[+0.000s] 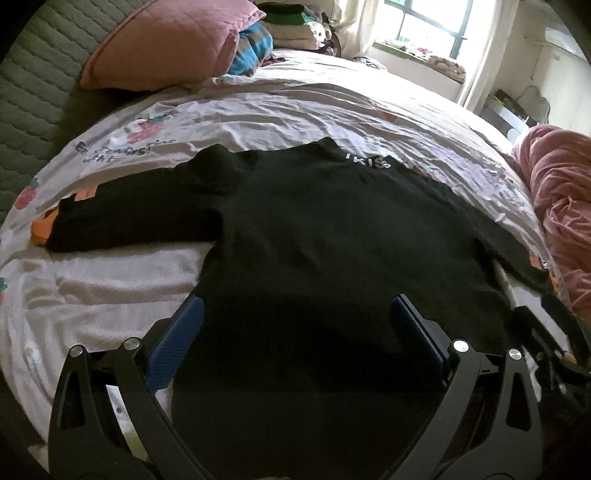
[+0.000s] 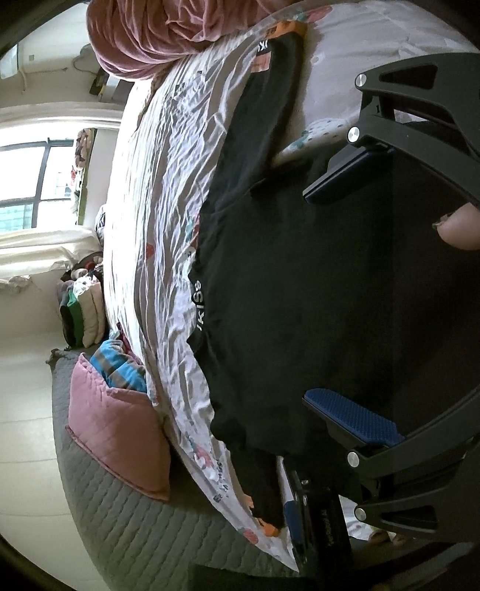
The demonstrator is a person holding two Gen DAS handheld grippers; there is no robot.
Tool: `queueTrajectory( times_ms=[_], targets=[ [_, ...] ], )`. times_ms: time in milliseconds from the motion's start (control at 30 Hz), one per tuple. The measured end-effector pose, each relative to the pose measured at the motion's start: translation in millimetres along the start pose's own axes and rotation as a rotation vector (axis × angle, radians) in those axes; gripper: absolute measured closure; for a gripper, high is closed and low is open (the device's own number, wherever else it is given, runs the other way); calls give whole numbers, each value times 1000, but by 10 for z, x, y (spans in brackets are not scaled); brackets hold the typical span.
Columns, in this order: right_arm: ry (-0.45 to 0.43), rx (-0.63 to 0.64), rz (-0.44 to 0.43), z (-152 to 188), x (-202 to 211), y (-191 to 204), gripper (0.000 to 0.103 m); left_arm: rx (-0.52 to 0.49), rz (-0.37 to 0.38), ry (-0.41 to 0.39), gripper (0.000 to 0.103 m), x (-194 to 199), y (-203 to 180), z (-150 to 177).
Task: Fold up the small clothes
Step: 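Move the right gripper to the orange sleeve cuff and grasp it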
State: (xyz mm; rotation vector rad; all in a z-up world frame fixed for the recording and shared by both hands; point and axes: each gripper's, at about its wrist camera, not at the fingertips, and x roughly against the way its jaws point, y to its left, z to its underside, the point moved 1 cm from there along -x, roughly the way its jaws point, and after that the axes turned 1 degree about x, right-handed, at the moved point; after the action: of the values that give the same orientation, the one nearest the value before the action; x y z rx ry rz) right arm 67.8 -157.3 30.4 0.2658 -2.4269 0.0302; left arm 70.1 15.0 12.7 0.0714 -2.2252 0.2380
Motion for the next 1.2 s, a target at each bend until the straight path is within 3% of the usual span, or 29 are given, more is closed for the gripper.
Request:
queueTrajectory(
  times_ms=[600, 1200],
  targets=[
    [-40, -60, 39, -369, -171, -306, 4, -29, 45, 29, 9, -232, -259, -410],
    [-82, -190, 186, -582, -182, -1094, 4, -117, 44, 11, 9, -446, -734, -898]
  ],
)
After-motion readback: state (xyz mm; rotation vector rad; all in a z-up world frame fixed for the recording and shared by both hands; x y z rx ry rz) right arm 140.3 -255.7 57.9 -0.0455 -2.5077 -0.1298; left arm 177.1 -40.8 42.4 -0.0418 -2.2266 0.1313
